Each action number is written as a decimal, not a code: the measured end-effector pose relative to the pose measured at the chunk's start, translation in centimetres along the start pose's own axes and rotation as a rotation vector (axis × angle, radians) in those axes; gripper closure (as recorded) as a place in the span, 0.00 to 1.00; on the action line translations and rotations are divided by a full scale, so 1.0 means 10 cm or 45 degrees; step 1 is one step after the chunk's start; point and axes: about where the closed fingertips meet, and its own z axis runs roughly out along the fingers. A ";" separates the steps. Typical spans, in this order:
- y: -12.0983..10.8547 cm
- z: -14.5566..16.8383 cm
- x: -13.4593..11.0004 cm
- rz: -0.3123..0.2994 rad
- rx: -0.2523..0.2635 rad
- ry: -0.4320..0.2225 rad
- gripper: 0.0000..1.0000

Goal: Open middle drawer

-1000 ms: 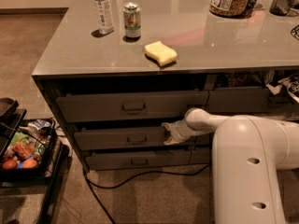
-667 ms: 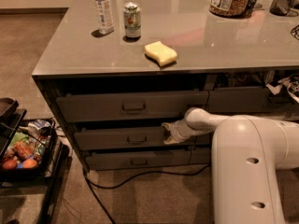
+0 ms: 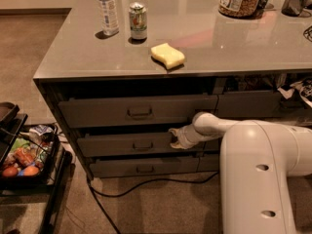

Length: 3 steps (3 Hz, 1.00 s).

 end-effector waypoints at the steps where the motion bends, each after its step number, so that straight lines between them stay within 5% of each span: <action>1: 0.03 0.00 0.00 0.017 -0.020 -0.003 0.97; 3: 0.03 0.00 -0.01 0.029 -0.035 -0.006 0.60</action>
Offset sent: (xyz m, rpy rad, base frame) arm -0.0518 -0.0080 -0.0228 0.0192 0.2702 -0.0613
